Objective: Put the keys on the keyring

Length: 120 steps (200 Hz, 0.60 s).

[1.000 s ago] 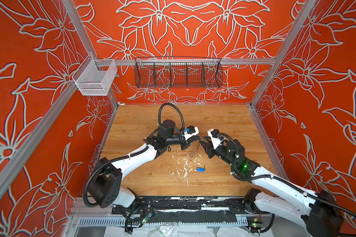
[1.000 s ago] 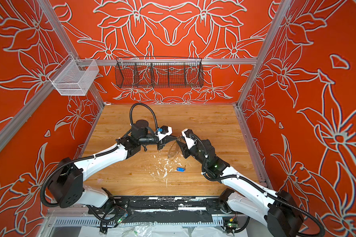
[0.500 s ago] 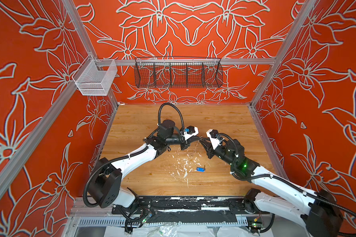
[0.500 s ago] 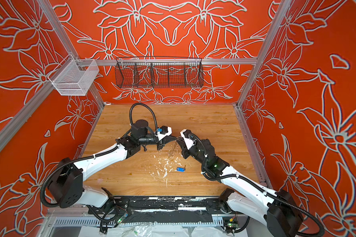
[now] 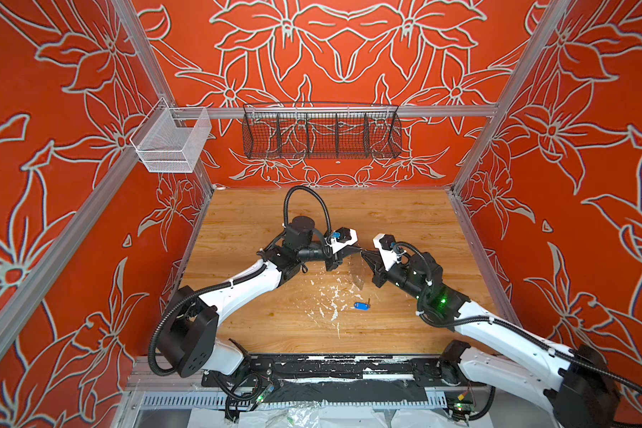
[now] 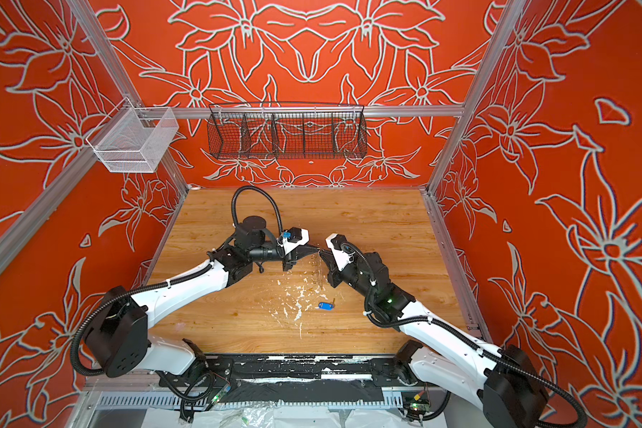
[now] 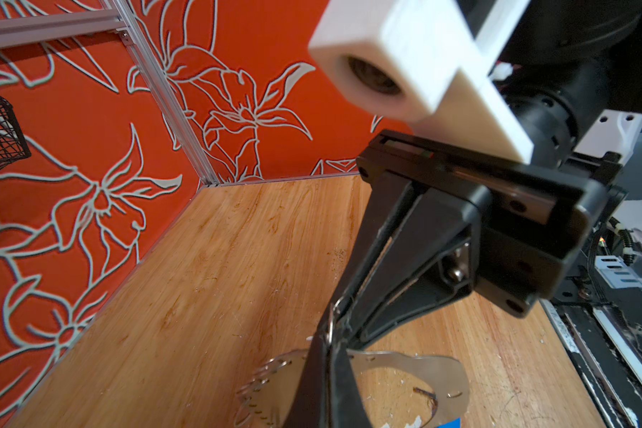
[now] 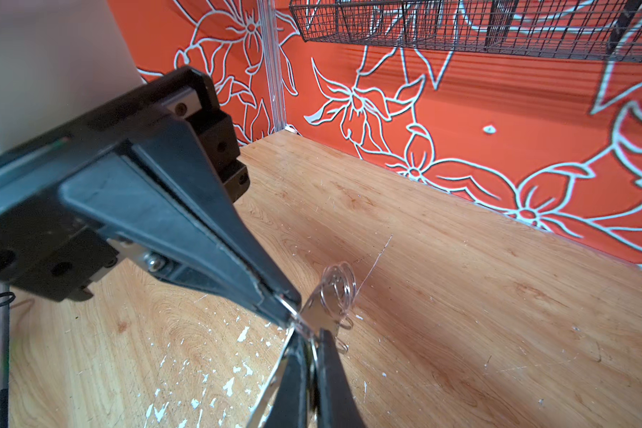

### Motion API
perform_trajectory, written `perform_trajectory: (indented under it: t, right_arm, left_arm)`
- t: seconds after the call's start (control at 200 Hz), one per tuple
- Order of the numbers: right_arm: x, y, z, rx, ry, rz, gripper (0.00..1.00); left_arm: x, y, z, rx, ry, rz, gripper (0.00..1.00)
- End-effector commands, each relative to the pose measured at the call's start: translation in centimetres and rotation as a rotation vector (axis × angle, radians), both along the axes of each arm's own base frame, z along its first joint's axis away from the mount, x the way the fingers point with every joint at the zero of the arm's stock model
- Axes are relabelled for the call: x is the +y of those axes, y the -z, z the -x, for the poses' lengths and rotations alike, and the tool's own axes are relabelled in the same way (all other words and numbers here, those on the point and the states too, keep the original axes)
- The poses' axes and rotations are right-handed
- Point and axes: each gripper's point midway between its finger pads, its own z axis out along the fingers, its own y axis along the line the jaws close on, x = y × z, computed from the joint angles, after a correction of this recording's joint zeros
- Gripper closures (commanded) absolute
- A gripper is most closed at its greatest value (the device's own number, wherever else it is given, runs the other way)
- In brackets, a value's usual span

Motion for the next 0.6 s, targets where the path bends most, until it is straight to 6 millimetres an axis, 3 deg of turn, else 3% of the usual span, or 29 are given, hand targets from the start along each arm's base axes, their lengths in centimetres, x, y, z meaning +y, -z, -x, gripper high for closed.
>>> perform_trajectory:
  t: [0.0, 0.1, 0.596]
  right_arm:
    - [-0.7, -0.6, -0.6, -0.012, 0.064, -0.04, 1.0]
    - [-1.2, 0.1, -1.5, 0.012, 0.126, -0.072, 1.0]
    - [-2.2, 0.9, -1.8, 0.062, 0.193, -0.103, 1.0]
  left_arm:
    - [0.1, -1.6, 0.8, -0.043, 0.028, 0.043, 1.0]
    - [0.1, -1.7, 0.9, -0.054, 0.025, 0.053, 1.0]
    - [0.3, -1.6, 0.9, -0.075, 0.016, 0.065, 1.0]
